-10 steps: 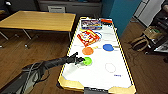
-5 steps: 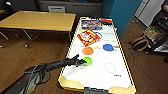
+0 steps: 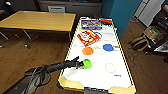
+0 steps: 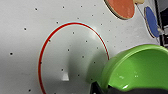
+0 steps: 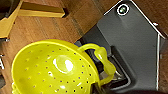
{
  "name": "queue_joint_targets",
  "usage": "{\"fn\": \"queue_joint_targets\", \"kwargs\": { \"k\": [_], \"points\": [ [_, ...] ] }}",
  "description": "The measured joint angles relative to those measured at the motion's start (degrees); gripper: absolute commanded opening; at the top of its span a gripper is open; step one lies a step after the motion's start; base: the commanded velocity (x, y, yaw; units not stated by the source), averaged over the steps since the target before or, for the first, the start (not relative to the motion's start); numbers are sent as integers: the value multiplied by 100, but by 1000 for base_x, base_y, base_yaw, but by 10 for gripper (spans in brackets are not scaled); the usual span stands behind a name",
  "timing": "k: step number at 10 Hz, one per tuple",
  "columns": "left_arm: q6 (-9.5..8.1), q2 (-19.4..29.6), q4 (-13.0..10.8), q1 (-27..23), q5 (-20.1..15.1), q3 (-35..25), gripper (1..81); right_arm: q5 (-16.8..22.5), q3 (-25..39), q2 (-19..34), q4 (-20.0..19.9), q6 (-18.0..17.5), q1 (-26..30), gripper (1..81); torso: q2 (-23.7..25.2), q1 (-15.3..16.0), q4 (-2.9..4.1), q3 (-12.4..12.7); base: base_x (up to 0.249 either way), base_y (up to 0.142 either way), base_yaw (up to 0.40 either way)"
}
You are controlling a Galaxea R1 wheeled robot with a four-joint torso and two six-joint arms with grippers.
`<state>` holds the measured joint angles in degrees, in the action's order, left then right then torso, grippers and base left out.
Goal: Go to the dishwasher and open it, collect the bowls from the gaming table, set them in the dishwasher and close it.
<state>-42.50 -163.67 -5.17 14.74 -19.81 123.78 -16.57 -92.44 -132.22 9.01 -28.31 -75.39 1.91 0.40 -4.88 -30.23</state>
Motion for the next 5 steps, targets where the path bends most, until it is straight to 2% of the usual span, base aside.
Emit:
{"fn": "queue_joint_targets", "kwargs": {
  "k": [1,5],
  "points": [
    [-2,0,-113,-7,2,-7,10,6,-17,-2,0,0,-2,10,0,2,0,0,0,0,0],
    [0,46,-232,-20,-44,-168,10,9,-74,-63,0,0,0,10,0,2,0,0,0,0,0]
  ]
}}
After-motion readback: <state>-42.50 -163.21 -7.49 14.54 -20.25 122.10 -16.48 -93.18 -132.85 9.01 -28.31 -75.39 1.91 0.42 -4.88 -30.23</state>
